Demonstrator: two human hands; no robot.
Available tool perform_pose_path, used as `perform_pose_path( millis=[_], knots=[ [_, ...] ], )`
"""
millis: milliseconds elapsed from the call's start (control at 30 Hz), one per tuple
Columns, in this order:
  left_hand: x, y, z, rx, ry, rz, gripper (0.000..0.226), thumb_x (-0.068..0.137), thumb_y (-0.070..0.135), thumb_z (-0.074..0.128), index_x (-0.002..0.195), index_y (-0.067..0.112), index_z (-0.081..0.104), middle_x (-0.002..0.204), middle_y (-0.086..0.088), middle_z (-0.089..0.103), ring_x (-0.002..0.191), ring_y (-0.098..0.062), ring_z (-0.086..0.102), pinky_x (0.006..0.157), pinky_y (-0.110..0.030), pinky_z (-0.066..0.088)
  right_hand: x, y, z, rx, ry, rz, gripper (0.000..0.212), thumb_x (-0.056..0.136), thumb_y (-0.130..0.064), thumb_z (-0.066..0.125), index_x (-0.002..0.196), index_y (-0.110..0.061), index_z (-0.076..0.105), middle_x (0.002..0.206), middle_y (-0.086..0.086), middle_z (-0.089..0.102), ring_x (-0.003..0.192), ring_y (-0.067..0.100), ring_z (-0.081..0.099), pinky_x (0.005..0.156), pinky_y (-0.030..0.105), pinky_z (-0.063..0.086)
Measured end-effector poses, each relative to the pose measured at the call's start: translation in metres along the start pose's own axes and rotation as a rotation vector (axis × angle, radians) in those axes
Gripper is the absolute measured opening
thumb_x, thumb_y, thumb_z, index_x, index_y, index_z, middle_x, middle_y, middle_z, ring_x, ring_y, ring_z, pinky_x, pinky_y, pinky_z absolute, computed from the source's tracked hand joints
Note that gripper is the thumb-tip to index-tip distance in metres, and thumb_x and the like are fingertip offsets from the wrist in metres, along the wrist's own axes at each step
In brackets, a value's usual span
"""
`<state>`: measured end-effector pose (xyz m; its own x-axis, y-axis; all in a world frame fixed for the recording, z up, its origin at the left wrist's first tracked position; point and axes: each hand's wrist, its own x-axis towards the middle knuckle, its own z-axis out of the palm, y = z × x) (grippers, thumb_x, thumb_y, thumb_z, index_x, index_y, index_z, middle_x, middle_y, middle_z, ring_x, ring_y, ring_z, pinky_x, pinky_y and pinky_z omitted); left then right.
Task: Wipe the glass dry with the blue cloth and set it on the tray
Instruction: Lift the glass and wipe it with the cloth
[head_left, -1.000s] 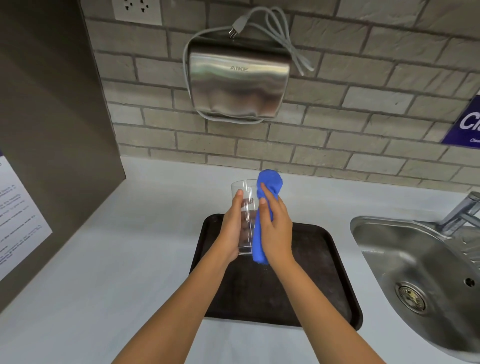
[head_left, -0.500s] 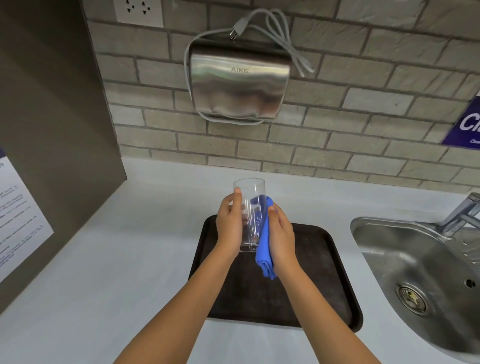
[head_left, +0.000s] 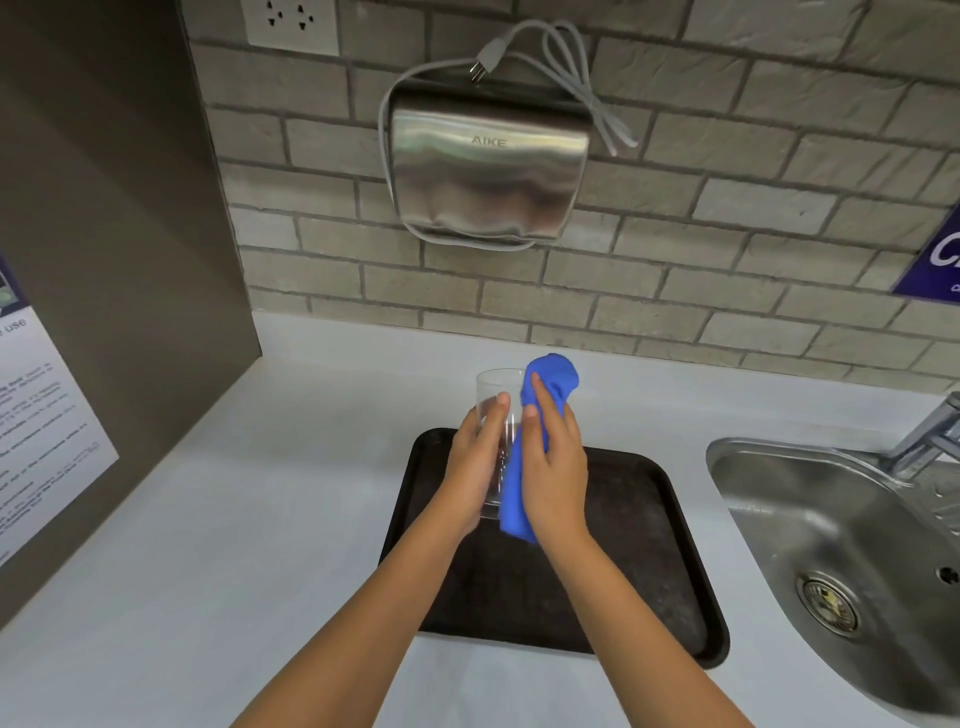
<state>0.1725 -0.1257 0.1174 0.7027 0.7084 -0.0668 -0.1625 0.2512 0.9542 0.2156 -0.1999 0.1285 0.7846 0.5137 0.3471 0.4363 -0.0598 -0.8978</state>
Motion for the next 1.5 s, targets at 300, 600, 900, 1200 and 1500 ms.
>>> perform_pose_path(
  millis=[300, 600, 900, 1200, 1500],
  knots=[
    [-0.002, 0.005, 0.003, -0.110, -0.042, -0.017, 0.044, 0.102, 0.050, 0.044, 0.121, 0.020, 0.070, 0.110, -0.007, 0.078, 0.104, -0.023, 0.075, 0.086, -0.035, 0.059, -0.004, -0.013, -0.006, -0.103, -0.038, -0.005, 0.040, 0.101, -0.042, 0.035, 0.141, -0.044, 0.041, 0.139, -0.012, 0.048, 0.114, 0.004, 0.054, 0.091, 0.016, 0.042],
    [-0.009, 0.015, 0.010, -0.096, -0.003, -0.095, 0.044, 0.100, 0.054, 0.044, 0.118, 0.022, 0.069, 0.109, -0.008, 0.079, 0.104, -0.024, 0.075, 0.093, -0.041, 0.059, 0.025, -0.007, -0.018, 0.284, -0.075, 0.275, 0.031, 0.100, -0.045, 0.038, 0.115, -0.036, 0.063, 0.102, 0.002, 0.072, 0.094, 0.022, 0.070, 0.083, 0.037, 0.057],
    [0.003, 0.023, 0.012, -0.232, 0.099, -0.126, 0.053, 0.097, 0.061, 0.045, 0.114, 0.015, 0.067, 0.106, -0.013, 0.073, 0.099, -0.029, 0.070, 0.098, -0.048, 0.055, 0.008, 0.000, -0.020, 0.619, -0.114, 0.597, 0.033, 0.098, -0.035, 0.048, 0.105, -0.010, 0.068, 0.095, 0.015, 0.070, 0.082, 0.025, 0.068, 0.074, 0.038, 0.060],
    [-0.001, 0.003, 0.016, 0.188, 0.184, 0.082, 0.063, 0.098, 0.048, 0.056, 0.154, 0.030, 0.033, 0.117, -0.001, 0.067, 0.106, -0.022, 0.069, 0.096, -0.044, 0.058, -0.016, 0.006, -0.009, 0.050, 0.038, 0.214, 0.037, 0.100, -0.040, 0.041, 0.134, -0.031, 0.053, 0.122, -0.002, 0.061, 0.097, 0.006, 0.060, 0.084, 0.021, 0.049],
    [-0.013, -0.003, 0.003, -0.130, -0.100, -0.091, 0.049, 0.100, 0.054, 0.046, 0.136, 0.024, 0.061, 0.122, -0.009, 0.074, 0.112, -0.023, 0.072, 0.097, -0.042, 0.057, 0.007, -0.011, -0.016, 0.011, -0.083, 0.015, 0.039, 0.101, -0.040, 0.038, 0.140, -0.043, 0.042, 0.137, -0.014, 0.045, 0.104, -0.012, 0.052, 0.081, 0.003, 0.043]
  ],
)
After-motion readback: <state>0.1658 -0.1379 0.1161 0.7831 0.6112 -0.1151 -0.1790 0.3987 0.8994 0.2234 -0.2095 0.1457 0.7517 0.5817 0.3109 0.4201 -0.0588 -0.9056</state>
